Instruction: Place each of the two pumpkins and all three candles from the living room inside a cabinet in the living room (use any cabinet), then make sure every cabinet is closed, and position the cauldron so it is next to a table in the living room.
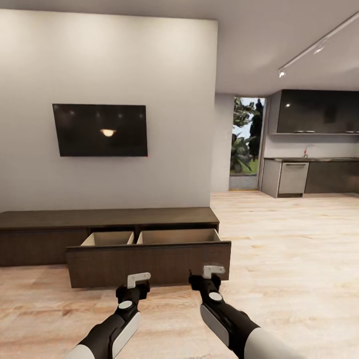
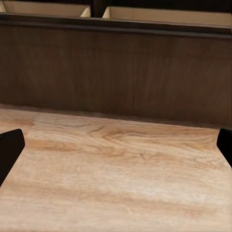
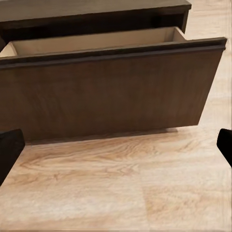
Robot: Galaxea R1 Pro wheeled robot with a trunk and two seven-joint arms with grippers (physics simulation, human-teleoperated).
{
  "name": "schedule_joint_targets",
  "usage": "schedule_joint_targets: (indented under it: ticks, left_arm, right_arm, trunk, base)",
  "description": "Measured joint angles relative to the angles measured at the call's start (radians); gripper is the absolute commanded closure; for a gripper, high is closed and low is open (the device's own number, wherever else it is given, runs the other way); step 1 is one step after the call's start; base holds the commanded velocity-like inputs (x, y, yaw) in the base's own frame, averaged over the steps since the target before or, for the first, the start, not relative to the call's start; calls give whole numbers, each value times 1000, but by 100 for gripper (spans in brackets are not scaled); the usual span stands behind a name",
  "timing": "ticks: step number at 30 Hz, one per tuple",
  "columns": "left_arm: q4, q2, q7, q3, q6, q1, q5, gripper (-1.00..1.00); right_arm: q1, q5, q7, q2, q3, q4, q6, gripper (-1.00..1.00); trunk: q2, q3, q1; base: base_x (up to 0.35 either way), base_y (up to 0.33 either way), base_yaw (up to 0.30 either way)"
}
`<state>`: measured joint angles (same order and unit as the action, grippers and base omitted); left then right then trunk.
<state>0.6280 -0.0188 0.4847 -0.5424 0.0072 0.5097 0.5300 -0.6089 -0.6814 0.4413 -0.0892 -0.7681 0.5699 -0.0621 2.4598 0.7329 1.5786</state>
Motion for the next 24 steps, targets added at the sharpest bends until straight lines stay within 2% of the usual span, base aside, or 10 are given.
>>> schedule_joint_targets:
  ticks: [3, 8, 13, 24]
  left_arm:
    - [1, 0, 0, -2, 4, 0, -3, -100]
    - [1, -1, 0, -7, 5, 0, -3, -100]
    - [1, -3, 0, -10, 5, 0, -1, -100]
    - [3, -2, 0, -11, 3, 0, -4, -100]
  right_arm:
    - [0, 2, -12, 0, -34, -104, -80, -100]
    - [0, 6, -22, 0, -45, -169, -166, -100]
    - [0, 6, -23, 0, -47, -179, -191, -100]
    - [0, 5, -23, 0, -47, -179, -194, -100]
  trunk:
    - [21, 9, 12]
    - [40, 27, 23]
    - [41, 46, 25]
    - [44, 89, 30]
  base:
    - [0, 0, 0]
    - [0, 0, 0]
    - [0, 0, 0]
    - [0, 0, 0]
